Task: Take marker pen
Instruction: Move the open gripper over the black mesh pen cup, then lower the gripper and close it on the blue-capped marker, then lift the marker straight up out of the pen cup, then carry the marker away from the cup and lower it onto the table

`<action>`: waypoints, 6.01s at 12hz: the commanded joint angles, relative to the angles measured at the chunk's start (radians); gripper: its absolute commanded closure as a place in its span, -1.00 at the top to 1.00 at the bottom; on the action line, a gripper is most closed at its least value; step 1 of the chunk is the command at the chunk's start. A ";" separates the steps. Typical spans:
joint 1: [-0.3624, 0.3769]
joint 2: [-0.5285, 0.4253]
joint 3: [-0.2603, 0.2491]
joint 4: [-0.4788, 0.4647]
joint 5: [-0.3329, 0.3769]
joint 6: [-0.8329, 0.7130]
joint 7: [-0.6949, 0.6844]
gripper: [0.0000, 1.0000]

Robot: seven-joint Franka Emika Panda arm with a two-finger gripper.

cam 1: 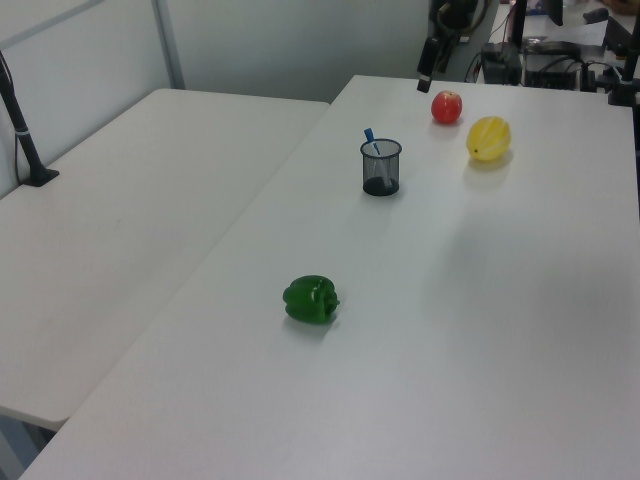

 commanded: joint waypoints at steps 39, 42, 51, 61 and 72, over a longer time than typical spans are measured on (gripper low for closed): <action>-0.047 0.394 -0.040 0.002 -0.046 0.788 0.002 -0.68; -0.046 0.388 -0.038 0.002 -0.044 0.788 0.003 -0.73; -0.044 0.301 -0.034 -0.002 -0.029 0.777 0.003 -0.82; -0.037 0.146 -0.018 0.002 -0.029 0.670 0.092 -0.82; 0.178 0.061 -0.011 -0.005 -0.024 -0.098 0.091 -0.82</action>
